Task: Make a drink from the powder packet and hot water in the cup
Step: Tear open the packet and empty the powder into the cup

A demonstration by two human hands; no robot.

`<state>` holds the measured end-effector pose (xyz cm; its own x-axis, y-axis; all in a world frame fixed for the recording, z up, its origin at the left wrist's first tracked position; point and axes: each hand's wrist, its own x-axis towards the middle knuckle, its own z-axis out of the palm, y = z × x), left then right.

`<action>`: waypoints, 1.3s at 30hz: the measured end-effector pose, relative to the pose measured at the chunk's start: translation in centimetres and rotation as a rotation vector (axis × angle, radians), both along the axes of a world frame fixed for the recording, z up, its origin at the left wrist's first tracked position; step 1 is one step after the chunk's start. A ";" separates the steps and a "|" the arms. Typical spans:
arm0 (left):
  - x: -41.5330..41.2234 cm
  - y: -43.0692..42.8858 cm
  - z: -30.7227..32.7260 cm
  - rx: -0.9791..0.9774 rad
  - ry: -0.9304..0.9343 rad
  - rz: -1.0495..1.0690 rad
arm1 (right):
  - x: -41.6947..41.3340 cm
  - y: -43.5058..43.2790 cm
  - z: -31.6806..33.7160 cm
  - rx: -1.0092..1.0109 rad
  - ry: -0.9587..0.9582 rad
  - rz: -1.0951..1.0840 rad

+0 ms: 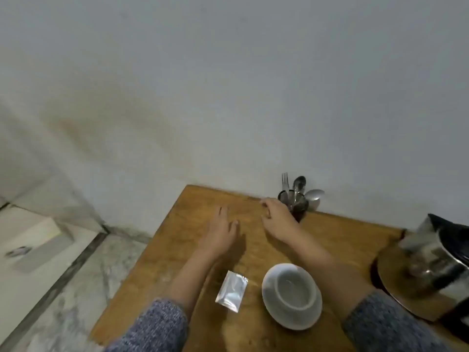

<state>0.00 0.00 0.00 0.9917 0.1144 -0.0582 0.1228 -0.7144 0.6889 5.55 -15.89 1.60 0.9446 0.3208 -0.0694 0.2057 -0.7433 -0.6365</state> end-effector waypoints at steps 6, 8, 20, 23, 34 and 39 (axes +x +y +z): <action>-5.5 0.9 -6.7 -0.011 0.280 0.061 | -2.8 2.6 -5.2 -0.102 0.298 0.143; -6.8 1.1 -8.0 -0.013 0.332 0.103 | -3.8 3.7 -6.4 -0.152 0.379 0.199; -9.0 -0.1 -11.0 -0.116 0.358 0.222 | -6.1 5.8 -9.5 -0.523 0.368 0.275; -8.9 -0.1 -11.3 -0.105 0.359 0.190 | -6.1 5.8 -9.8 -0.511 0.386 0.279; -10.6 -0.3 -8.6 -0.591 0.091 0.296 | -4.9 4.4 -4.0 -0.320 0.348 0.402; -8.4 0.1 -5.0 -0.616 -0.026 0.151 | -4.2 3.7 0.3 -0.151 0.212 0.386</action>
